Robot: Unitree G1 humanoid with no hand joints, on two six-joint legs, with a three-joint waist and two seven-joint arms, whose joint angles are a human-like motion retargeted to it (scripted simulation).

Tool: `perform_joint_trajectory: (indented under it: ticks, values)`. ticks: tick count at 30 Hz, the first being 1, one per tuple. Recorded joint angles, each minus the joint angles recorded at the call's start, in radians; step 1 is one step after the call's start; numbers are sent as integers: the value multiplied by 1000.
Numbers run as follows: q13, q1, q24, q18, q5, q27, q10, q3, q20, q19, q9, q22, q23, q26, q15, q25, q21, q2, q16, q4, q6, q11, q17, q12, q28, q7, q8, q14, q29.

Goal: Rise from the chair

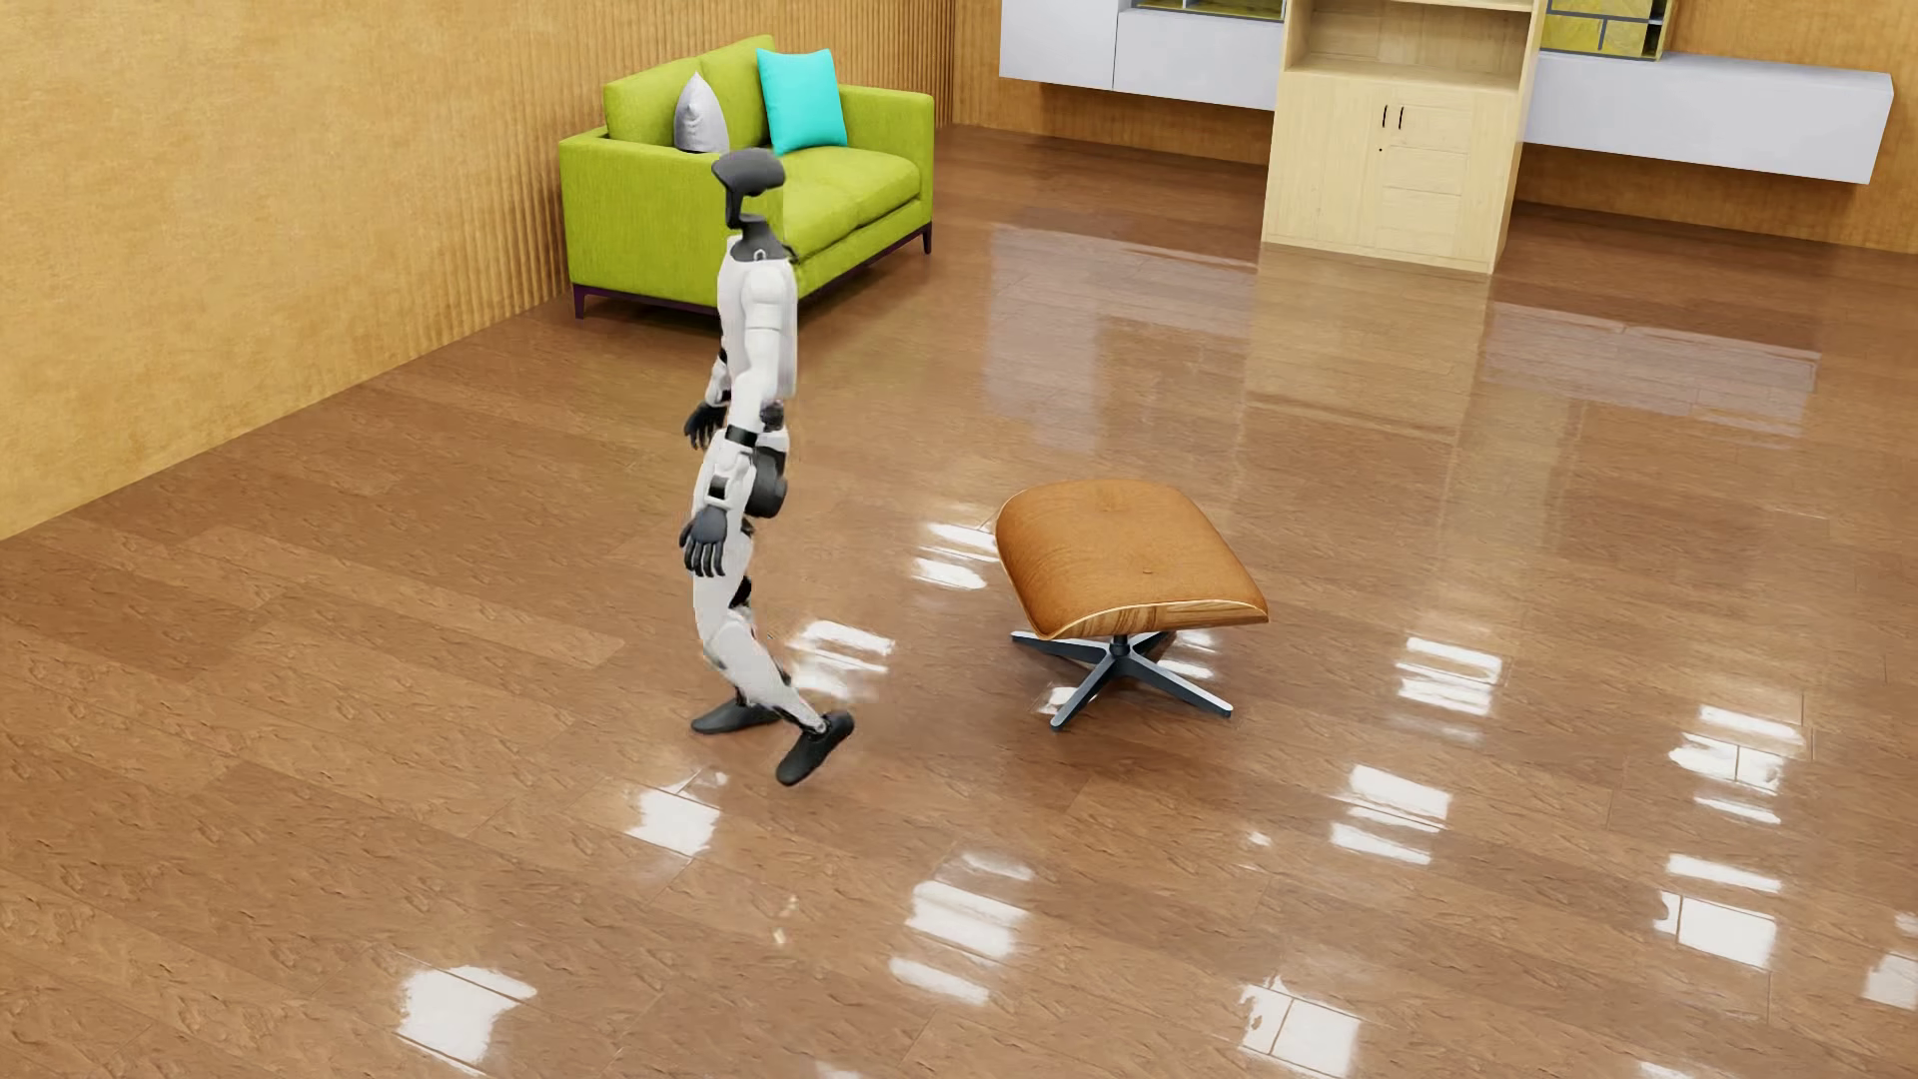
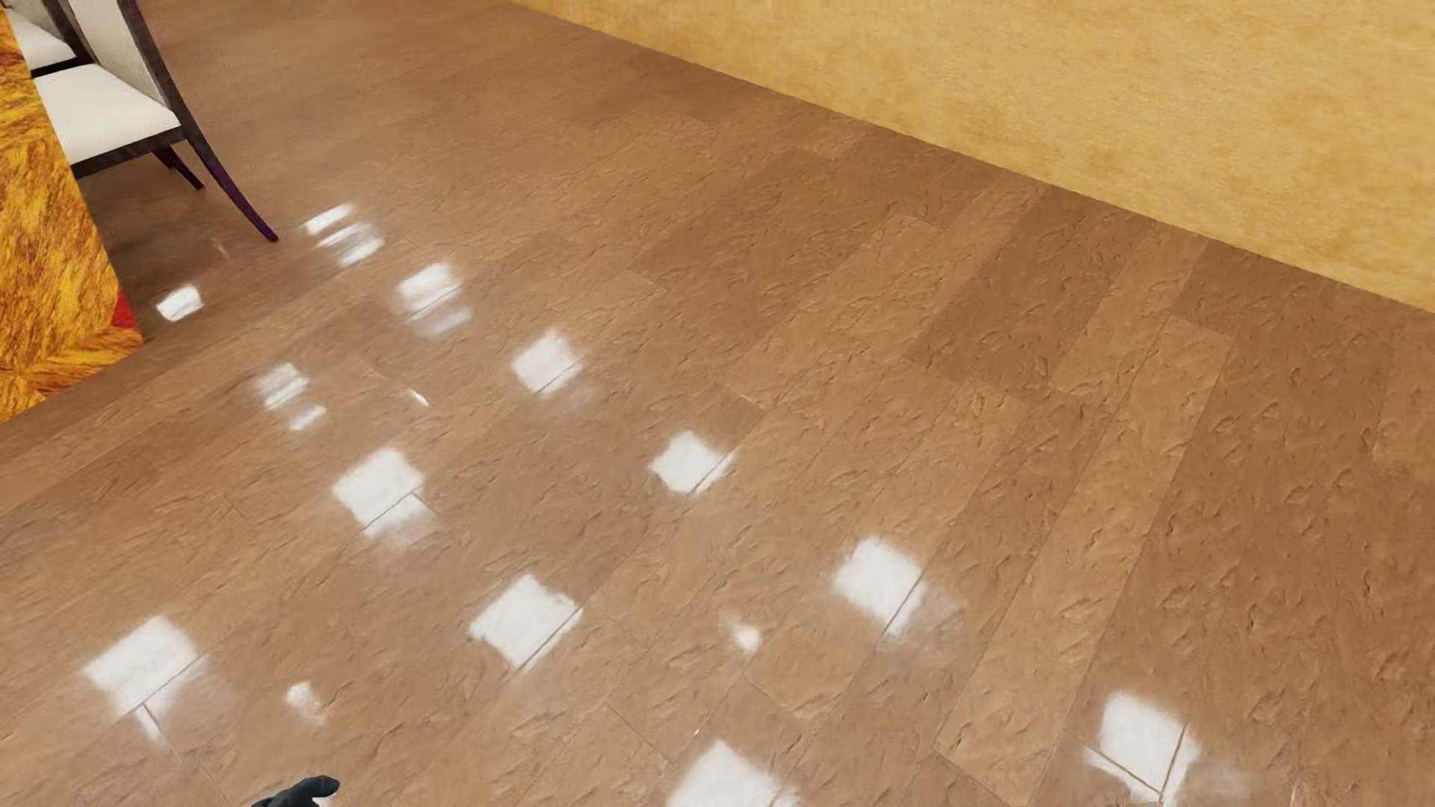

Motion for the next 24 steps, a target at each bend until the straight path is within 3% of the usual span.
perform_joint_trajectory:
  ticks: [2,5,8,12,14,17,18,21,24]
  values:
    - [-18,-24,11,46,-35,-12,-259,14,27,26,-17,1,-23,-3,-40,-16,34,12,-6,1,3,18,-8,16,-4,-33,14,9,-7]
    - [-40,-15,0,67,-85,-20,-628,6,46,66,-45,9,-28,-3,-108,-15,100,-47,0,30,16,137,-8,44,-2,-113,52,148,-9]
    - [-47,-6,6,23,-128,-23,-670,-3,58,103,-58,2,-11,-8,-106,-15,126,-74,14,64,27,150,-1,52,-6,-133,94,234,-5]
    - [-63,78,44,83,-195,-23,-699,-21,76,167,-70,-27,17,-30,-14,-56,131,-186,49,27,16,165,4,52,-13,-93,128,14,20]
    - [-80,82,30,81,-208,-14,-702,-20,73,171,-62,-19,56,-37,47,-39,119,-225,52,-1,3,167,18,29,18,-74,130,6,16]
    - [-84,121,18,103,-168,10,-759,-19,116,139,-66,-24,69,-42,7,-106,160,-239,64,-20,-8,197,27,31,15,-50,82,-13,102]
    - [-102,128,7,64,-147,-19,-764,-24,97,149,-57,-30,92,-46,-20,-123,174,-222,70,-18,-18,181,41,37,2,-44,69,-24,59]
    - [-105,139,-11,95,-109,-27,-789,-24,98,112,-64,-2,88,-48,-39,-111,176,-177,43,-36,-26,105,36,46,10,-35,46,-15,44]
    - [-93,123,-20,118,-96,-33,-784,-15,91,116,-59,-16,79,-60,13,-101,181,-140,11,-40,-33,3,27,64,26,-31,31,-9,12]
